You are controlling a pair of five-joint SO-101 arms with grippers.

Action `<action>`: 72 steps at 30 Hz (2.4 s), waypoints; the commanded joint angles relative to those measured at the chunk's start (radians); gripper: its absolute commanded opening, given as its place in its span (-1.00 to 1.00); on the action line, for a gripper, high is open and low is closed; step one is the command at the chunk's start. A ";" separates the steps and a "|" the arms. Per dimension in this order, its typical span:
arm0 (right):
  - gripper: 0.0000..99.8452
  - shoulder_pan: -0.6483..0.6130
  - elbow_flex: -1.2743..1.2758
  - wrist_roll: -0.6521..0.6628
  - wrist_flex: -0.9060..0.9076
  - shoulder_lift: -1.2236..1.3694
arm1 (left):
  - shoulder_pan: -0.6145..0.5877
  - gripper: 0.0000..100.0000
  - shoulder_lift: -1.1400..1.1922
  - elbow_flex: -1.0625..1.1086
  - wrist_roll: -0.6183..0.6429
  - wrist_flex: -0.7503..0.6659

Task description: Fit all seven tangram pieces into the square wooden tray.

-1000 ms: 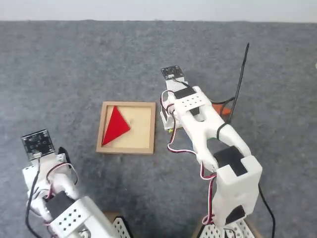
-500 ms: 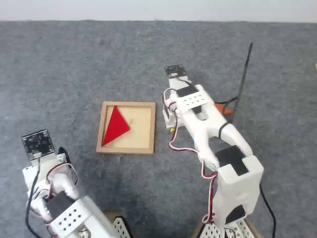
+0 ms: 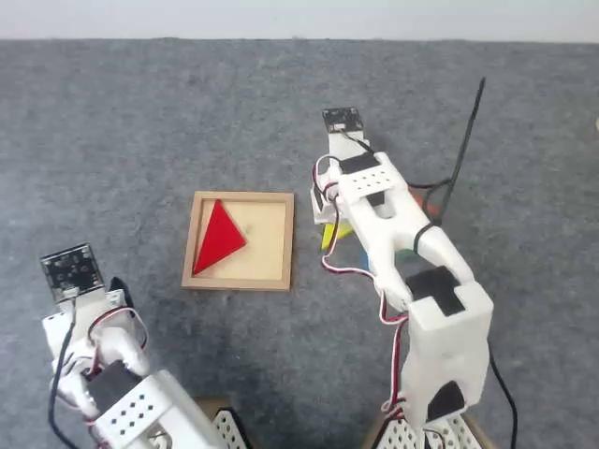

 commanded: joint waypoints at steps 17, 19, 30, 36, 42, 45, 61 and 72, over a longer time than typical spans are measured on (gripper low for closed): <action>-0.38 -0.027 -0.170 -0.072 0.200 0.081 | 0.003 -0.51 -0.011 -0.010 0.009 0.006; -0.38 -0.016 -0.210 -0.074 0.243 0.091 | 0.003 -0.51 -0.011 -0.010 0.009 0.006; -0.38 -0.013 -0.293 -0.032 0.352 0.150 | 0.003 -0.51 -0.011 -0.010 0.009 0.006; -0.38 -0.015 -0.399 -0.031 0.361 0.271 | 0.003 -0.51 -0.011 -0.010 0.009 0.006; -0.39 -0.039 -0.463 -0.034 0.446 0.311 | 0.003 -0.51 -0.011 -0.010 0.009 0.006; -0.49 -0.038 -0.463 -0.034 0.441 0.312 | 0.003 -0.51 -0.011 -0.010 0.009 0.006; -0.78 -0.030 -0.519 -0.031 0.486 0.302 | 0.003 -0.51 -0.011 -0.010 0.009 0.006; -0.80 -0.002 -0.595 -0.032 0.558 0.277 | 0.003 -0.51 -0.011 -0.010 0.009 0.006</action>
